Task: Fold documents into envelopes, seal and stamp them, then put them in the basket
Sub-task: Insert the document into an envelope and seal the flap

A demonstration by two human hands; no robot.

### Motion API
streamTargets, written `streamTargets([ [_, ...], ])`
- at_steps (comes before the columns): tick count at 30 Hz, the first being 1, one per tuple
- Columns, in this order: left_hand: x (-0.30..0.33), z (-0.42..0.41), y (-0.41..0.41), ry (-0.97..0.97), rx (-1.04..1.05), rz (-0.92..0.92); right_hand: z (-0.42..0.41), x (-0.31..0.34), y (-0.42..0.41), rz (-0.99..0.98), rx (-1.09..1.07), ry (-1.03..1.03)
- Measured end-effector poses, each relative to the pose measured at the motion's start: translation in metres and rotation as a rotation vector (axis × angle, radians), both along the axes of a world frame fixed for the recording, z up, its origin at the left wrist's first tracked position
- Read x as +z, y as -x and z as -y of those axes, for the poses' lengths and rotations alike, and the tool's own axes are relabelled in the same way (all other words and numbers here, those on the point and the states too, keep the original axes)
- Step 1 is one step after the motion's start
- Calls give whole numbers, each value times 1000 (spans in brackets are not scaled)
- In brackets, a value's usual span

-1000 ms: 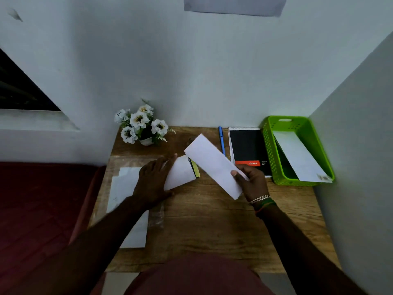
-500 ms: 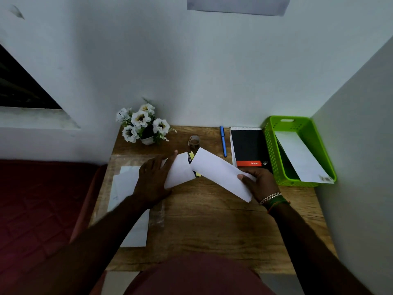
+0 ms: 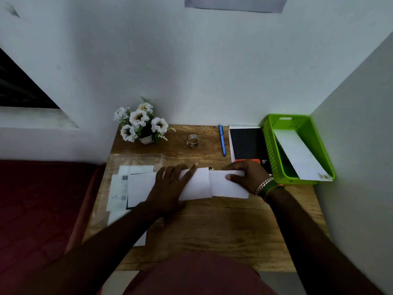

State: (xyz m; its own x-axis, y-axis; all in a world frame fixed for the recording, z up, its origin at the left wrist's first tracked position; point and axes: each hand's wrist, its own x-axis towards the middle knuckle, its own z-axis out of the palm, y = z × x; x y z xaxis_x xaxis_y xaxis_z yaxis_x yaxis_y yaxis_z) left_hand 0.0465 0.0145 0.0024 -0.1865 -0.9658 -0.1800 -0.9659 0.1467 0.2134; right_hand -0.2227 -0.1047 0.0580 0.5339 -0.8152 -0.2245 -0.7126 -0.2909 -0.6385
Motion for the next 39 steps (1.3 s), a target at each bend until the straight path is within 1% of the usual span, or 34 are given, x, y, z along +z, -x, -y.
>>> streamTargets([
  [3, -1, 1, 13, -8, -21, -20, -13, -4, -23, 69, -63, -2],
  [6, 1, 5, 17, -37, 2, -36, -23, -12, -36, 142, -166, 13],
  [8, 3, 7, 14, -38, 33, -52, -29, -18, -37, 221, -309, 36],
  [10, 5, 9, 10, -22, 55, -49, -34, -21, -37, 296, -499, 45],
  [12, 5, 10, 8, -17, 63, -28, -39, -27, -37, 322, -619, 58],
  [14, 6, 11, 11, -21, 57, -13, -46, -31, -39, 323, -615, 66],
  [18, 7, 13, 26, -55, 41, -11, -55, -32, -48, 306, -477, 53],
  [20, 6, 14, 30, -57, 40, -8, -56, -35, -49, 294, -405, -3],
  [21, 6, 14, 31, -55, 38, -1, -56, -38, -48, 296, -402, -24],
  [23, 7, 15, 30, -60, 42, -11, -57, -43, -45, 321, -497, -30],
  [25, 8, 16, 29, -64, 62, -48, -55, -39, -40, 373, -662, -42],
  [27, 8, 17, 28, -65, 82, -65, -51, -34, -35, 425, -799, -132],
  [28, 8, 17, 28, -65, 88, -67, -48, -35, -34, 457, -829, -229],
  [30, 8, 18, 29, -65, 89, -64, -49, -34, -34, 515, -812, -410],
  [31, 8, 19, 30, -68, 87, -64, -51, -36, -36, 509, -790, -424],
  [33, 10, 19, 32, -69, 87, -72, -56, -37, -38, 475, -763, -320],
  [36, 13, 18, 34, -55, 94, -81, -60, -34, -42, 480, -743, -150],
  [39, 14, 17, 37, -37, 96, -90, -65, -32, -45, 490, -693, -80],
])
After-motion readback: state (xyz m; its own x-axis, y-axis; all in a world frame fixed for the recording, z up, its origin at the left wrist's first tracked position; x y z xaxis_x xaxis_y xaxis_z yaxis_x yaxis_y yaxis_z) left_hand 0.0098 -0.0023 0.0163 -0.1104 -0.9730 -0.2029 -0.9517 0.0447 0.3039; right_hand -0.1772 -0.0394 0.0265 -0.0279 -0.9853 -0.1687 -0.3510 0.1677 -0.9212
